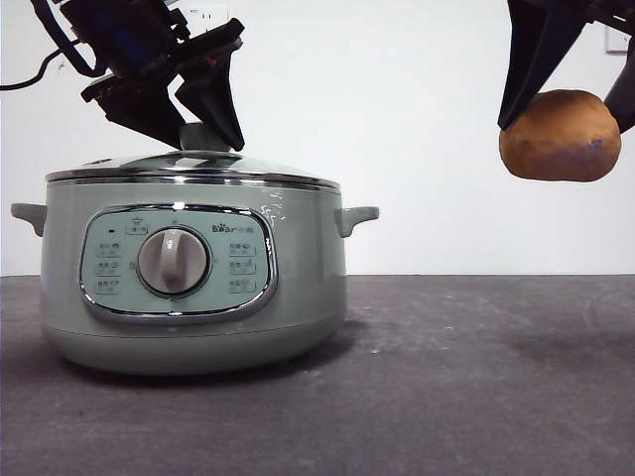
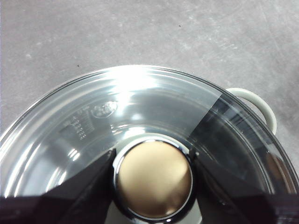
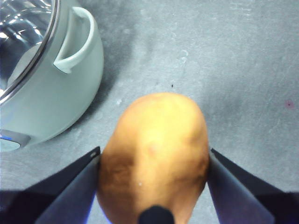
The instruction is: Pick up the potato,open the lid,put the potato in the pot,close the lid
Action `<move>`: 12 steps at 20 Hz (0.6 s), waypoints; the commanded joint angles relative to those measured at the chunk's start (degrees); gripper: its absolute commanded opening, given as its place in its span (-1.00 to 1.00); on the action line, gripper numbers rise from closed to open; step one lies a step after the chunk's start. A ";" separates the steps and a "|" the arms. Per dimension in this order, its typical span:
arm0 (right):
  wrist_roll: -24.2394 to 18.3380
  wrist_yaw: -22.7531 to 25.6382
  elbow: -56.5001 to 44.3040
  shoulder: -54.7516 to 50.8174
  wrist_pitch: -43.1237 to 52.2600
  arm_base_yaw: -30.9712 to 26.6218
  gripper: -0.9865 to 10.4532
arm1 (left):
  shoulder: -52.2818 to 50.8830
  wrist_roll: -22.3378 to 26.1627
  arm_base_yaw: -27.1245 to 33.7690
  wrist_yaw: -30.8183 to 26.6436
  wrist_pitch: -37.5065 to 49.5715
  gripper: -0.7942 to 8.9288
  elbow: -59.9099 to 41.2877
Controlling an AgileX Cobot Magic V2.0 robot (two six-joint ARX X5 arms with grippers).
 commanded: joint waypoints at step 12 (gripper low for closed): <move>-0.90 -13.77 12.68 6.62 10.95 2.82 -0.85 | -14.51 1.07 0.07 -4.44 -2.82 -0.85 6.14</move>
